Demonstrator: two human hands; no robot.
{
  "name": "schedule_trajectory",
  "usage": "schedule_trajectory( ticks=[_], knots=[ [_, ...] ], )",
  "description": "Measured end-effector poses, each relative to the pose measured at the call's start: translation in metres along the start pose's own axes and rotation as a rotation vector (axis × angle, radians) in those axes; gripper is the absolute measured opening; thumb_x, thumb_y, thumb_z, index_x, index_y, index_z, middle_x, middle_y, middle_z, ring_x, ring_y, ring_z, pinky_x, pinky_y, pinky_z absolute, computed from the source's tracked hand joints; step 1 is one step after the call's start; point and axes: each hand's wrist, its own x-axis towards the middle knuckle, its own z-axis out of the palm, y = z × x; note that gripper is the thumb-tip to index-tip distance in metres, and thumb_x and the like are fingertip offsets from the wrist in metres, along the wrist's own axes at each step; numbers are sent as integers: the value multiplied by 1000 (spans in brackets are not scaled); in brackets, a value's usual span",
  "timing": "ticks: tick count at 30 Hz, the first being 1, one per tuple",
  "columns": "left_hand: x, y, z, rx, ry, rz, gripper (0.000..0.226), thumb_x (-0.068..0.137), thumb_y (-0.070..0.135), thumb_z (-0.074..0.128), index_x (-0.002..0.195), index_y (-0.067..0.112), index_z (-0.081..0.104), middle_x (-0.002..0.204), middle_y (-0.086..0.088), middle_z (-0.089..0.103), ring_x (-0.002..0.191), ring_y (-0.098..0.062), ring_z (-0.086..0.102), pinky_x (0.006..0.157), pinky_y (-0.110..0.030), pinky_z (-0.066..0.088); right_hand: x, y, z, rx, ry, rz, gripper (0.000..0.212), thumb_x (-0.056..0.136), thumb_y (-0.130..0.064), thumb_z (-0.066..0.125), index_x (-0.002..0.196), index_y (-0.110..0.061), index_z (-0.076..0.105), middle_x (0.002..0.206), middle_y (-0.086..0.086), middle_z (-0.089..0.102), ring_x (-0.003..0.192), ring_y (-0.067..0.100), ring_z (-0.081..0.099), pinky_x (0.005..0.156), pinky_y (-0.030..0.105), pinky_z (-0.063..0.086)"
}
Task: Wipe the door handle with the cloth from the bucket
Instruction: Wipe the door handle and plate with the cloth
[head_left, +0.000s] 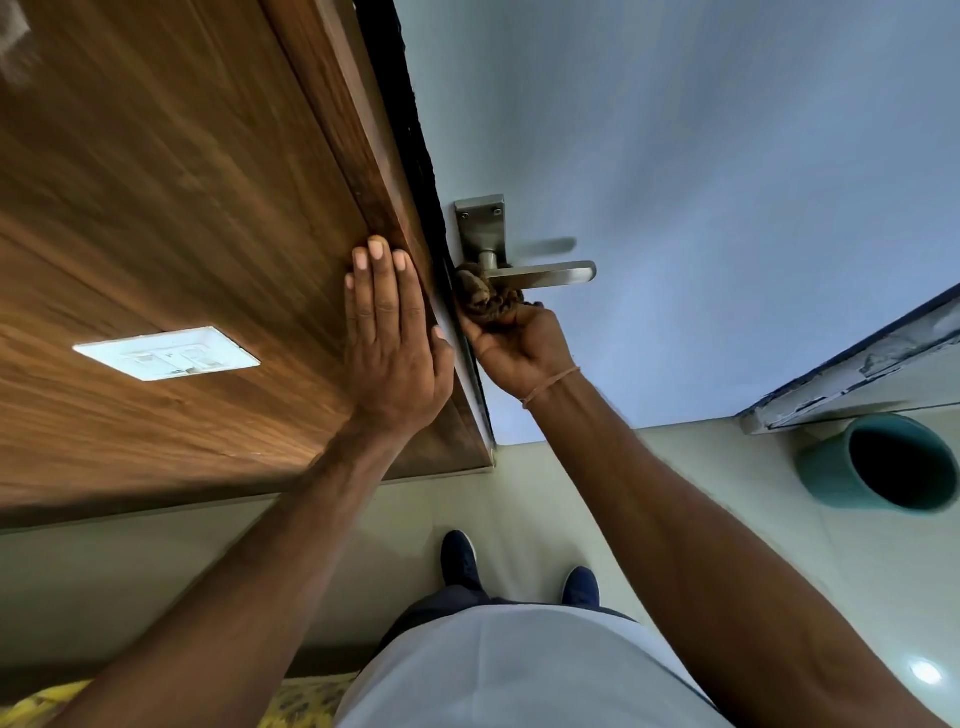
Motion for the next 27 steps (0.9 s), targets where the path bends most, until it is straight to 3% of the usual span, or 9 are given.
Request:
schedule_trajectory(
  ticks=[3,7,10,12,16,19,22,24,27],
  knots=[
    [1,0,-1,-4,-10,3,80,99,18,59,164,-9,20,168,-35,27,159,-49,24,133,-58,23,4,5,6,90,63,5,50,103,0,24,141,7,55,125,31,64,146,33,50,122,42,40],
    [0,-4,-3,12,-17,24,81,99,18,59,164,-8,19,168,-34,28,159,-48,23,133,-57,22,2,5,4,126,74,-24,47,105,-5,25,137,7,57,122,32,66,137,38,56,118,44,45],
    [-1,-4,-3,3,-19,21,83,99,18,58,165,-6,14,169,-32,25,160,-47,22,134,-56,21,-8,-3,5,61,47,-99,45,102,-5,25,119,9,64,114,32,70,111,47,66,90,46,56],
    [0,-2,-3,7,-18,18,83,99,18,58,165,-6,13,169,-32,25,160,-47,21,133,-57,22,-11,-7,3,18,48,-130,43,100,-2,27,113,9,67,108,31,73,102,48,67,81,48,55],
    [0,-1,-3,9,-20,2,83,98,18,61,164,-9,17,169,-32,23,160,-48,21,133,-58,22,-5,12,1,60,-6,-101,51,98,0,27,140,8,56,133,32,66,121,45,65,102,50,54],
    [1,-3,-4,3,-24,25,83,99,17,61,164,-8,16,170,-29,17,160,-48,20,134,-57,19,2,25,14,160,-7,-85,60,88,9,28,141,5,55,122,28,69,113,40,68,95,47,62],
    [0,-8,-6,3,-51,41,83,99,17,59,164,-8,14,170,-30,18,161,-48,19,134,-56,18,9,22,16,203,30,-104,81,74,15,32,152,1,47,146,24,59,131,39,60,88,50,64],
    [0,-9,-7,3,-62,42,82,100,18,58,165,-8,15,170,-31,20,161,-46,17,135,-55,17,7,20,14,187,29,-97,82,72,14,33,152,0,48,151,21,55,139,37,56,92,49,63],
    [0,-8,-10,-8,-65,41,82,100,18,58,165,-7,13,171,-27,13,163,-43,12,135,-55,17,2,16,13,107,38,-94,65,73,10,33,132,5,58,136,24,64,131,37,61,109,45,52]
  ],
)
